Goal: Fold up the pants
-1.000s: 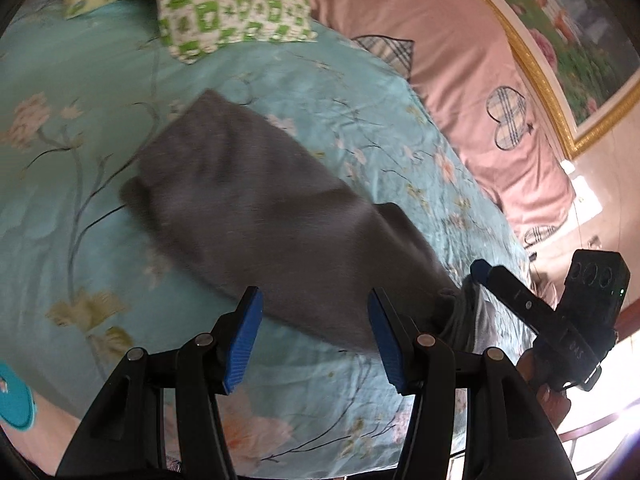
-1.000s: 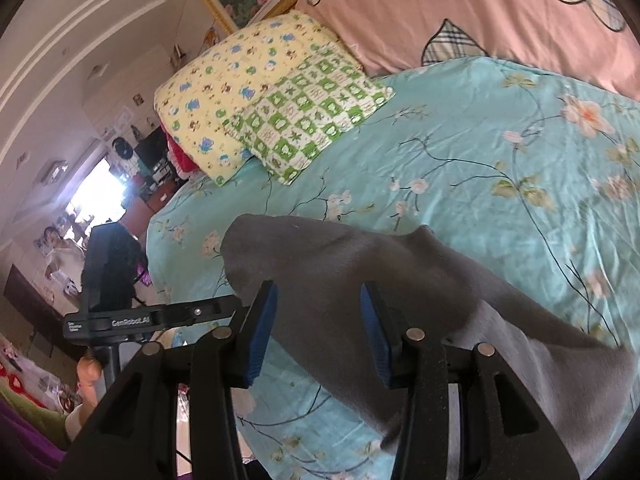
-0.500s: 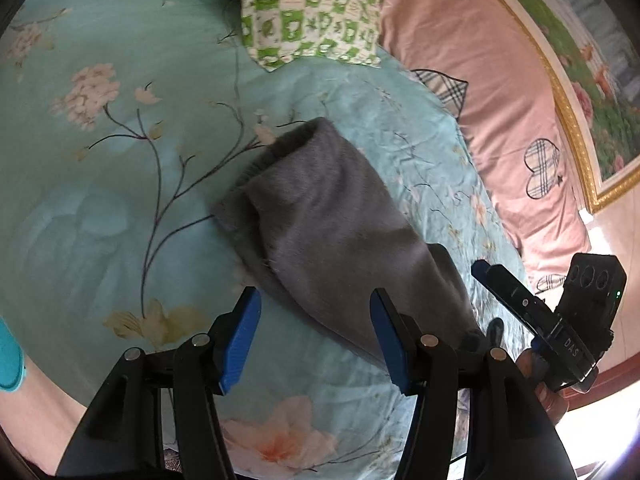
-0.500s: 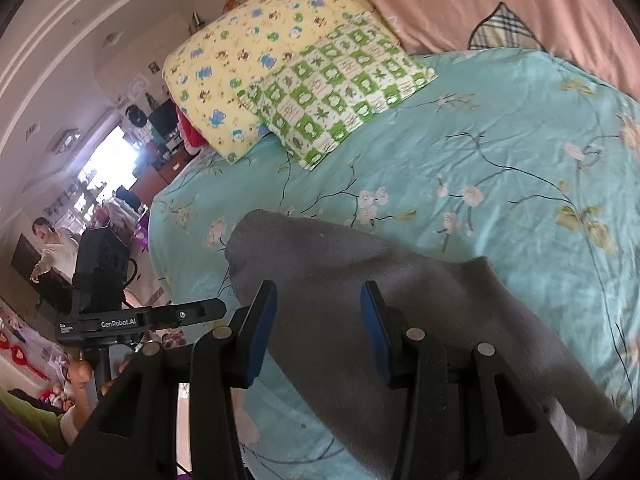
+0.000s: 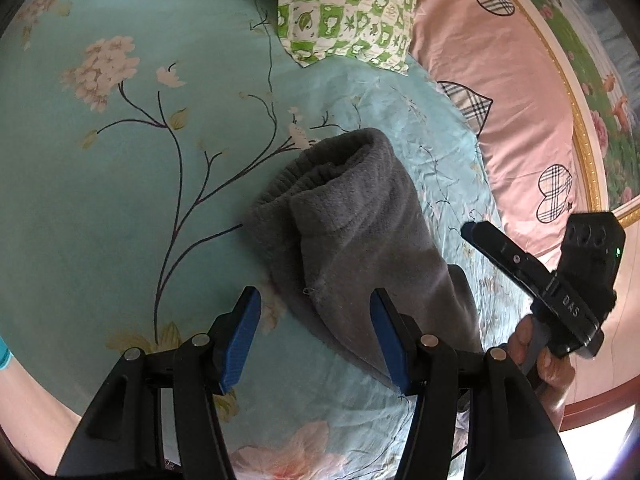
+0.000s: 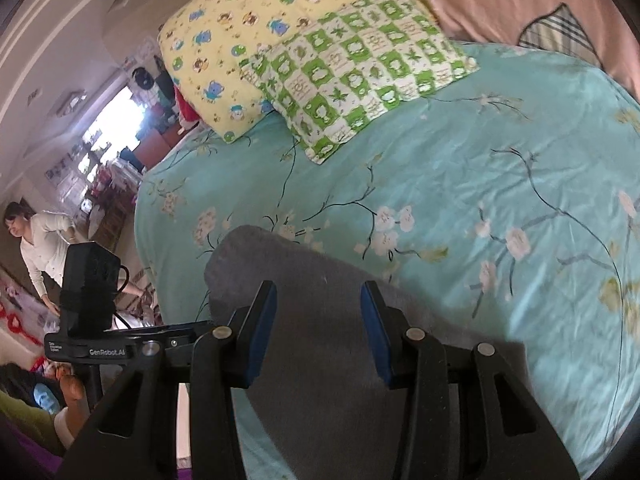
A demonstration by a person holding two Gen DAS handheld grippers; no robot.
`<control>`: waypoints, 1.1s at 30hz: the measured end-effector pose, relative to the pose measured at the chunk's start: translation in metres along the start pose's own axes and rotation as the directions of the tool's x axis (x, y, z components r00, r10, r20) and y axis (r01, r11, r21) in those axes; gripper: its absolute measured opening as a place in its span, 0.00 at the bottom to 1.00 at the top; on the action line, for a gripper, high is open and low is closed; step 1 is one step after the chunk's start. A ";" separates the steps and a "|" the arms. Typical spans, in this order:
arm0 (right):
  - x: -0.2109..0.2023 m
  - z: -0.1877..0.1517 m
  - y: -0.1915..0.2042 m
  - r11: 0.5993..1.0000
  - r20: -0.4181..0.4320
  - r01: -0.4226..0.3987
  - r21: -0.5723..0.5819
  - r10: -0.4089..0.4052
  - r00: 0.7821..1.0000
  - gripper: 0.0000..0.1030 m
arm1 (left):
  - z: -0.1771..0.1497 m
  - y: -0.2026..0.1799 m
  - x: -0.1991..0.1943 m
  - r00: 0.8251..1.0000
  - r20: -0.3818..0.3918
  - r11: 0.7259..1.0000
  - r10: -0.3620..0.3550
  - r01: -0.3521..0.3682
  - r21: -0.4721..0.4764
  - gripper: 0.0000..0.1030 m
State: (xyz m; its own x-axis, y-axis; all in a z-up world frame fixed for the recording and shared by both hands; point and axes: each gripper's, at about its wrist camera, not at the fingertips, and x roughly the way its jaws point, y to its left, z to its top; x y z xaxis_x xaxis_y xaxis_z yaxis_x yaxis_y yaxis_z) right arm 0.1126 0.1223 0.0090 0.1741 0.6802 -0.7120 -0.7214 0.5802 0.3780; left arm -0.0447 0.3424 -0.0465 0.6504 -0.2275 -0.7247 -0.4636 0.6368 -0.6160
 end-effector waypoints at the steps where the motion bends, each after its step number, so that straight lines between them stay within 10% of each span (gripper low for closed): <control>1: 0.005 0.004 -0.001 1.000 -0.017 -0.012 -0.018 0.012 1.000 0.44 | 0.000 0.002 0.002 1.000 -0.003 1.000 0.001 -0.001 -0.006 0.56; 19: 0.101 0.049 0.017 0.952 -0.356 -0.142 -0.270 0.038 0.934 0.44 | 0.010 0.002 0.027 1.000 -0.004 1.000 0.015 -0.015 -0.018 0.57; 33: 0.078 0.038 0.024 0.969 -0.290 -0.119 -0.215 0.053 0.955 0.16 | 0.014 -0.017 0.025 0.999 0.030 0.998 0.040 -0.041 0.055 0.24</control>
State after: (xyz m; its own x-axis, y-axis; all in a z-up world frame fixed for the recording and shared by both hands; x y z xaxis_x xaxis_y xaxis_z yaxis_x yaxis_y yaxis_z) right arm 0.1344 0.2064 -0.0146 -0.0666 0.5509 -0.8319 -0.8640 0.3851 0.3243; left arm -0.0119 0.3366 -0.0499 0.6495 -0.1798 -0.7388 -0.4560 0.6854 -0.5677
